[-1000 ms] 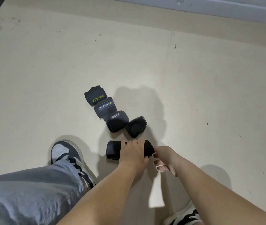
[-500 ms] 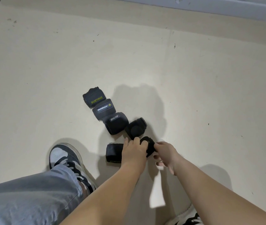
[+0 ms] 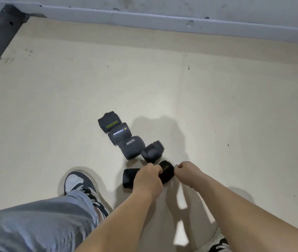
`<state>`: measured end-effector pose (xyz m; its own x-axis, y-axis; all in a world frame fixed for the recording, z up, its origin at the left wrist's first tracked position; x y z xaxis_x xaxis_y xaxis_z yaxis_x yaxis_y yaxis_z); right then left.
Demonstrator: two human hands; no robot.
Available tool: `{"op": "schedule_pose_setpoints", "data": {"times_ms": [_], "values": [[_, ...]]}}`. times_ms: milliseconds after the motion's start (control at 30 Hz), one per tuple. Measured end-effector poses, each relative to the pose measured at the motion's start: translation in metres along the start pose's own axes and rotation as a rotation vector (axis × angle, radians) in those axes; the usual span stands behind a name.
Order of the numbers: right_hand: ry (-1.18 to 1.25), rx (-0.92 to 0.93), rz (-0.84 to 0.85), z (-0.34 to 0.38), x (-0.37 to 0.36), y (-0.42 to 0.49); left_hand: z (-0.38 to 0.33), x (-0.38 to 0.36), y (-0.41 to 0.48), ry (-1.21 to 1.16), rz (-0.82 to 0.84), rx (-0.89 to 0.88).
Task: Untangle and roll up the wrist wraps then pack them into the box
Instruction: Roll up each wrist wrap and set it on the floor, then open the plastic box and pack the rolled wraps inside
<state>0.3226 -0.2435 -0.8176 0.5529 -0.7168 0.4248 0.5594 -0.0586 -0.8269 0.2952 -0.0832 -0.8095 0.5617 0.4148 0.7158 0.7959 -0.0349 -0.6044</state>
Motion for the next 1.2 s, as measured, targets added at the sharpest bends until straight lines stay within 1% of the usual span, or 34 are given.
{"op": "schedule_pose_setpoints", "data": {"times_ms": [67,133,200,300,400,467,567,633,700,800,900,1000,1100,1200], "values": [[-0.092,0.037,0.015,0.021,0.010,-0.016,-0.004,0.021,-0.013,-0.056,-0.016,0.020],[-0.197,0.106,0.036,0.051,0.023,-0.038,-0.016,0.048,-0.026,-0.094,-0.032,0.000],[-0.313,0.194,0.053,0.086,0.037,-0.067,-0.033,0.080,-0.040,-0.090,-0.065,-0.028],[-0.361,0.288,0.041,0.129,0.062,-0.116,-0.061,0.127,-0.061,-0.052,-0.105,-0.102],[-0.265,0.346,-0.040,0.156,0.092,-0.144,-0.086,0.168,-0.070,-0.051,-0.099,-0.161],[-0.164,0.367,-0.100,0.167,0.108,-0.150,-0.094,0.195,-0.071,-0.106,-0.130,-0.187],[-0.042,0.365,-0.145,0.175,0.125,-0.144,-0.096,0.224,-0.061,-0.209,-0.121,-0.221],[0.040,0.403,-0.138,0.193,0.132,-0.138,-0.095,0.248,-0.050,-0.235,-0.115,-0.217],[0.149,0.439,-0.139,0.219,0.144,-0.139,-0.098,0.282,-0.038,-0.254,-0.169,-0.221],[0.302,0.450,-0.120,0.255,0.165,-0.168,-0.107,0.336,-0.052,-0.346,-0.233,-0.227],[0.370,0.469,-0.103,0.294,0.197,-0.224,-0.122,0.398,-0.095,-0.442,-0.268,-0.227],[0.327,0.518,-0.092,0.348,0.228,-0.306,-0.141,0.470,-0.161,-0.498,-0.306,-0.226],[0.310,0.581,-0.066,0.409,0.254,-0.405,-0.149,0.552,-0.250,-0.605,-0.360,-0.213],[0.321,0.608,0.040,0.462,0.265,-0.510,-0.144,0.623,-0.350,-0.703,-0.405,-0.163]]}}
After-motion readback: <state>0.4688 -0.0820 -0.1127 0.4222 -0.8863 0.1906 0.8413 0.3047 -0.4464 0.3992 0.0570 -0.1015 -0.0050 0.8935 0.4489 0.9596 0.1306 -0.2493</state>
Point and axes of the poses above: each hand's wrist, its own y-axis towards the middle knuckle, its own x-axis out of the back of the hand, z = x × y, the point moved 8 cm from there along y, towards the middle knuckle, and after that the axes turned 6 degrees about y, right-handed, at the moved point
